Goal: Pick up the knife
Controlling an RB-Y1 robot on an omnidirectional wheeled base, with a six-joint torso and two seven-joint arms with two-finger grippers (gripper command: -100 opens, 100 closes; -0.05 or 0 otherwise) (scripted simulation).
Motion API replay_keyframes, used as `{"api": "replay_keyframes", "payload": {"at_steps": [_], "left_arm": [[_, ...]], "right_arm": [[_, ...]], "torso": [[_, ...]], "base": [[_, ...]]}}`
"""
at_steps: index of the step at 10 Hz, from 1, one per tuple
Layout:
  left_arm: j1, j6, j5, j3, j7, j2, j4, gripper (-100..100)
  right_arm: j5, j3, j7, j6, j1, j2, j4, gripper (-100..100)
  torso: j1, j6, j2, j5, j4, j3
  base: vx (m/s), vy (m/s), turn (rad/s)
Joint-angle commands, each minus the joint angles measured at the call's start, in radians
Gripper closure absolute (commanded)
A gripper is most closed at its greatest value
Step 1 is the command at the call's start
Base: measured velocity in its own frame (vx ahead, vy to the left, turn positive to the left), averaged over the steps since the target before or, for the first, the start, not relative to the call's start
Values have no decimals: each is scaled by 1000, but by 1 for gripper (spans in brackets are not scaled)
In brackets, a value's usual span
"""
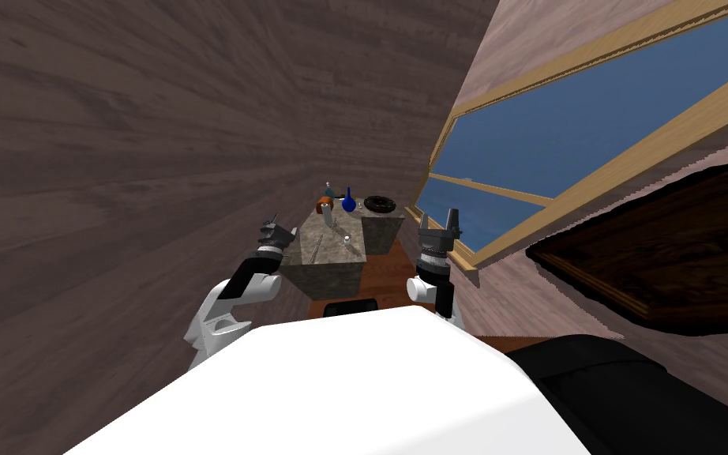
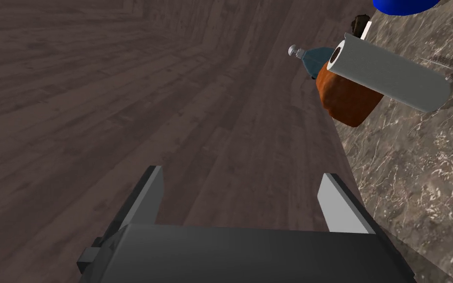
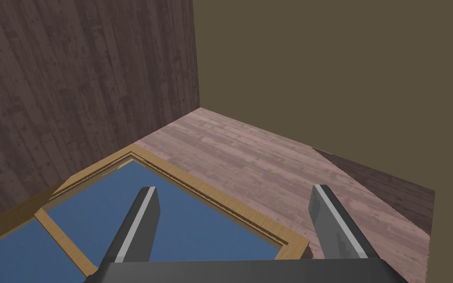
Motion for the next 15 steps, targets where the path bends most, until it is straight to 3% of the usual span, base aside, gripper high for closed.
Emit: {"api": "replay_keyframes", "payload": {"at_steps": [1, 2, 3, 4, 5, 6, 7, 8, 9, 10, 11, 12, 13, 14, 15], "left_arm": [[-7, 30, 0, 0, 22, -4, 7, -100], [-28, 70, 6, 7, 63, -3, 26, -100], [-28, 77, 6, 7, 63, -3, 26, -100], [-48, 117, 11, 15, 104, -4, 46, -100], [-48, 125, 11, 15, 104, -4, 46, -100], [-67, 165, 17, 23, 146, -4, 65, -100], [-67, 172, 17, 23, 146, -4, 65, -100], [-86, 207, 23, 31, 187, -4, 86, -100], [-86, 219, 23, 31, 187, -4, 86, -100], [-105, 253, 29, 40, 228, -5, 106, -100], [-105, 266, 29, 40, 228, -5, 106, -100], [-122, 303, 35, 50, 269, -6, 127, -100], [-122, 313, 35, 50, 269, -6, 127, -100], [-139, 350, 42, 60, 310, -7, 148, -100], [-139, 359, 42, 60, 310, -7, 148, -100]], "right_arm": [[0, 0, 0, 0, 0, 0, 0, 0], [0, 0, 0, 0, 0, 0, 0, 0], [0, 0, 0, 0, 0, 0, 0, 0], [0, 0, 0, 0, 0, 0, 0, 0], [0, 0, 0, 0, 0, 0, 0, 0], [0, 0, 0, 0, 0, 0, 0, 0], [0, 0, 0, 0, 0, 0, 0, 0], [0, 0, 0, 0, 0, 0, 0, 0], [0, 0, 0, 0, 0, 0, 0, 0], [0, 0, 0, 0, 0, 0, 0, 0], [0, 0, 0, 0, 0, 0, 0, 0], [0, 0, 0, 0, 0, 0, 0, 0], [0, 0, 0, 0, 0, 0, 0, 0], [0, 0, 0, 0, 0, 0, 0, 0], [0, 0, 0, 0, 0, 0, 0, 0]], "torso": [[0, 0, 0, 0, 0, 0], [0, 0, 0, 0, 0, 0], [0, 0, 0, 0, 0, 0], [0, 0, 0, 0, 0, 0], [0, 0, 0, 0, 0, 0], [1, 0, 0, 0, 0, 0], [0, 0, 0, 0, 0, 0], [1, 0, 0, 0, 0, 0], [1, 0, -1, 0, 0, 0], [1, 0, 0, 0, 0, 0], [1, 0, -1, 0, 0, 0], [1, 0, 0, 0, 0, 0], [1, 0, -1, 0, 0, 0], [1, 0, -1, 0, 0, 0], [1, 0, -1, 0, 0, 0]], "base": [[-2, -17, -15], [2, -19, -24], [3, -16, -15], [1, -17, -26], [2, -14, -15], [6, -16, -30], [4, -12, -14], [5, -13, -26], [4, -9, -16], [7, -10, -30], [7, -7, -15], [9, -7, -26], [8, -6, -18], [10, -6, -40], [10, -3, -15]]}}
